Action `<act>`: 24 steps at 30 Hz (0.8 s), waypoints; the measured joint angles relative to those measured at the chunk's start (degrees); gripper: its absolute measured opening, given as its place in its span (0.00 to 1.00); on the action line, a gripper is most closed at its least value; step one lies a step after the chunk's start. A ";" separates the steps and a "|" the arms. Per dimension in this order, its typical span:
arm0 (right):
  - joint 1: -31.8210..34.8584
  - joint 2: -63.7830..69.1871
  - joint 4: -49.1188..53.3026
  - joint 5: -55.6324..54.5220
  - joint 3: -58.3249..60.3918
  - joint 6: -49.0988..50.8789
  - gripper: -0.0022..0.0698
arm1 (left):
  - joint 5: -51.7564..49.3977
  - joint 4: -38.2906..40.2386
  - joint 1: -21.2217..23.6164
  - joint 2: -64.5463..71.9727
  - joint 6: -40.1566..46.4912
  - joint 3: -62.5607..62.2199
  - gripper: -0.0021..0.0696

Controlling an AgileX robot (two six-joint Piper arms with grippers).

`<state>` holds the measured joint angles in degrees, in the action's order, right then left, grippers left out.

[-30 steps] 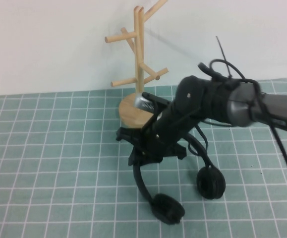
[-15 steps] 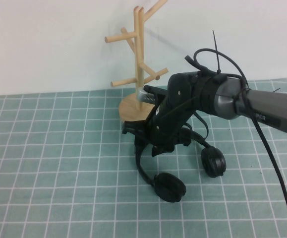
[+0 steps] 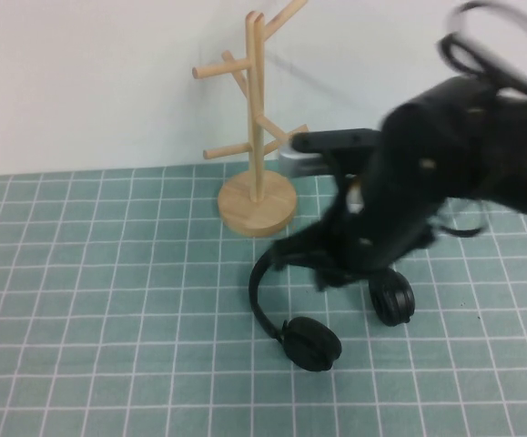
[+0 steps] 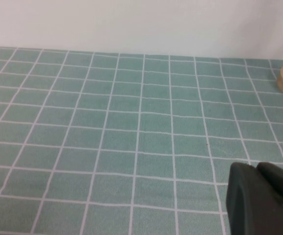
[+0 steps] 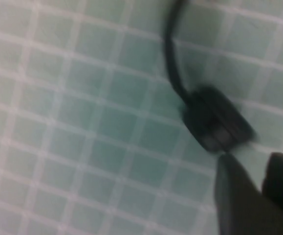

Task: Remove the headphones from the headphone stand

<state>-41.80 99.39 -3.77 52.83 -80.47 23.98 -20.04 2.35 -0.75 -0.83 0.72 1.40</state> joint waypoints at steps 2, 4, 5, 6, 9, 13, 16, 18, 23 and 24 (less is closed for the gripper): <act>-0.22 -4.40 1.98 3.57 2.26 0.00 0.10 | 0.00 0.00 0.00 0.00 0.00 0.00 0.02; -0.54 -8.33 4.09 6.40 3.72 0.00 0.05 | 0.00 0.00 0.00 0.00 0.00 0.00 0.02; -0.58 -10.19 5.24 8.00 4.41 0.00 0.04 | 0.00 0.00 0.00 0.00 0.00 0.00 0.02; -0.69 -11.59 5.94 9.82 4.84 0.00 0.03 | 0.00 0.00 0.00 0.00 0.00 0.00 0.02; -0.69 -15.74 8.46 15.43 5.56 -0.03 0.02 | 0.00 0.00 0.00 0.00 0.00 0.00 0.02; -0.69 -19.27 11.38 17.55 5.68 -0.03 0.02 | 0.00 0.00 0.00 0.00 0.00 0.00 0.02; -0.69 -20.07 14.17 17.77 5.68 -0.13 0.02 | 0.00 0.00 0.00 0.00 0.00 0.00 0.02; -0.69 -20.31 16.12 17.81 5.68 -0.67 0.02 | 0.00 0.00 0.00 0.00 0.00 0.00 0.02; -0.69 -21.48 17.38 17.81 5.68 -7.72 0.02 | 0.00 0.00 0.00 0.00 0.00 0.00 0.02; -0.56 -22.10 17.49 17.81 5.80 -8.15 0.02 | 0.00 0.00 0.00 0.00 0.00 0.00 0.02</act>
<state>-42.36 77.29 13.72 70.64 -74.67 15.83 -20.04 2.35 -0.75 -0.83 0.72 1.40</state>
